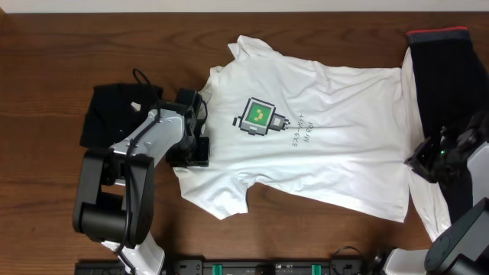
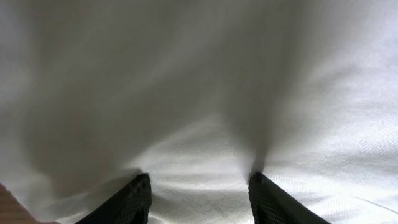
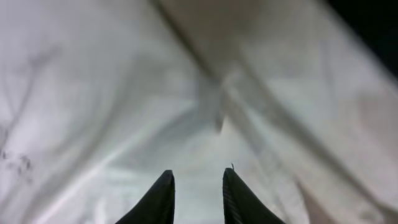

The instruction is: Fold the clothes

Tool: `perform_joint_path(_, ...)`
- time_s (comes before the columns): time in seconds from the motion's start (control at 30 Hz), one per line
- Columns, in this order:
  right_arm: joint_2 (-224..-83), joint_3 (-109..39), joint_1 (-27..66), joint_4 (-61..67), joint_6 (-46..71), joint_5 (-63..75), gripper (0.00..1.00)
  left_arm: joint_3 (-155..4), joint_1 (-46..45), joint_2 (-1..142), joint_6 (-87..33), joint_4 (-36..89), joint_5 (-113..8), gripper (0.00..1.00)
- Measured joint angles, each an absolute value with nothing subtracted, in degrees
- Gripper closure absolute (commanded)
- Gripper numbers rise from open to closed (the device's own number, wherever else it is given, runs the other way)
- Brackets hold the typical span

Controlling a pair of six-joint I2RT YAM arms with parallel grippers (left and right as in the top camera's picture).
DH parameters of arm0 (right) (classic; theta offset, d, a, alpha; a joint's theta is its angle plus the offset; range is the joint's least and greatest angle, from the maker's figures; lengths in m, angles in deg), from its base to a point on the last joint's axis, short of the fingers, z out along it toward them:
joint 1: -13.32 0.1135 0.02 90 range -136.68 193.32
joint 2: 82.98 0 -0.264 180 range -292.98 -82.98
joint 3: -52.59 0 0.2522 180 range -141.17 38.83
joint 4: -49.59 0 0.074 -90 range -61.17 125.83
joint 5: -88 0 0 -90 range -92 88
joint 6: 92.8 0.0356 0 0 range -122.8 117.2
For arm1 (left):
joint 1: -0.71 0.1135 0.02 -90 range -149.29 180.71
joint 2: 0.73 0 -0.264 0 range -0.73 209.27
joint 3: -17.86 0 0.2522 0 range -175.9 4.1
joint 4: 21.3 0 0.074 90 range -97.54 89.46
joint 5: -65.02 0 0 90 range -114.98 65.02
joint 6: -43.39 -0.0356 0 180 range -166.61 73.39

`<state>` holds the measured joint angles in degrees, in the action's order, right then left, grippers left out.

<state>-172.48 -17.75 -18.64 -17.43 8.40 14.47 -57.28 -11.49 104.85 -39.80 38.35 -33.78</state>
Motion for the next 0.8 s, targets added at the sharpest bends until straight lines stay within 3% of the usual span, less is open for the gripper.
perform_joint_path(0.4, -172.48, -17.4, 1.68, -11.04, 3.86, 16.02, 0.74, -64.23, -11.49, 102.18, -40.04, 44.29, -33.8, 0.46)
perform_joint_path(0.6, -172.48, -14.29, 10.86, -9.58, 2.33, 14.97, 0.75, -66.51, -11.49, 95.6, -43.93, 32.93, -37.6, 0.46)
perform_joint_path(0.8, -172.48, -10.73, 19.98, -6.8, 0.14, 15.15, 0.78, -66.75, -11.49, 98.14, -49.09, 20.75, -40.95, 0.47)
